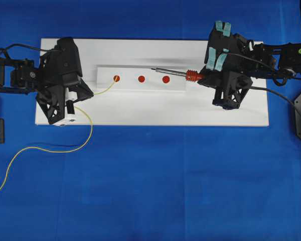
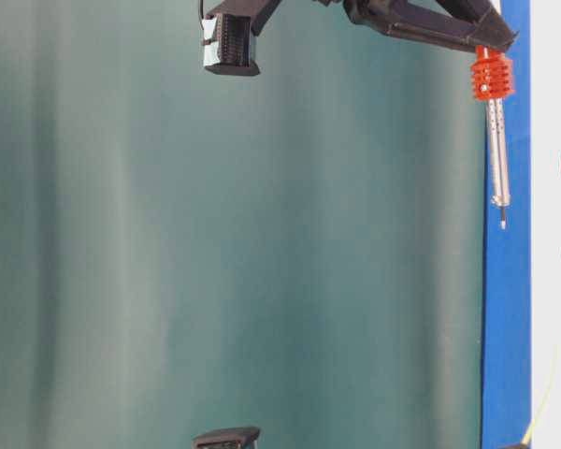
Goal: Touch the tip of the soldering iron to the tip of the solder at the mark.
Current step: 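Lift both held tools and bring them over the board toward the left red dot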
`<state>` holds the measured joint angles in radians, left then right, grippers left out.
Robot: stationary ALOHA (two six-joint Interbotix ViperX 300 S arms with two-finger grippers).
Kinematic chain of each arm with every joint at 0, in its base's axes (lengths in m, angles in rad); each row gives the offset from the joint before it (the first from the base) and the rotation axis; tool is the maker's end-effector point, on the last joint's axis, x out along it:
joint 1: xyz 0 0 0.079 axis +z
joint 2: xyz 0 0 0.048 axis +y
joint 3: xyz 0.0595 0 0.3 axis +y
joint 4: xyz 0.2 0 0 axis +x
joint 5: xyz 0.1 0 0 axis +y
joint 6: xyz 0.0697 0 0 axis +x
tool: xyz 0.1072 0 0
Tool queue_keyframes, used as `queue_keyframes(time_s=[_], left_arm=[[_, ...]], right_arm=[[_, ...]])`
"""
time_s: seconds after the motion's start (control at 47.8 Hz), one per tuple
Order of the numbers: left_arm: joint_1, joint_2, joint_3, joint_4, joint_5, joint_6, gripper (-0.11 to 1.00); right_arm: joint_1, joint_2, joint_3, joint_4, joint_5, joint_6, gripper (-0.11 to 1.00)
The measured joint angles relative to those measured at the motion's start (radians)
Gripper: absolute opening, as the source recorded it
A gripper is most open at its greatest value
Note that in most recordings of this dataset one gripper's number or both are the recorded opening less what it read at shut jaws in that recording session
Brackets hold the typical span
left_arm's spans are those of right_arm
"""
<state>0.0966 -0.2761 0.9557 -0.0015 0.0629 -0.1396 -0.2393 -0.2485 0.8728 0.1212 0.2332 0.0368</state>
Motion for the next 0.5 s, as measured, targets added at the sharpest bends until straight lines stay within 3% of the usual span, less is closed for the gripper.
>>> queue_keyframes(time_s=[0.502], left_arm=[[-0.011,0.006,0.008,0.000,-0.002,-0.002,0.03]], right_arm=[[0.000,0.000,0.000,0.000,0.000,0.000,0.06]])
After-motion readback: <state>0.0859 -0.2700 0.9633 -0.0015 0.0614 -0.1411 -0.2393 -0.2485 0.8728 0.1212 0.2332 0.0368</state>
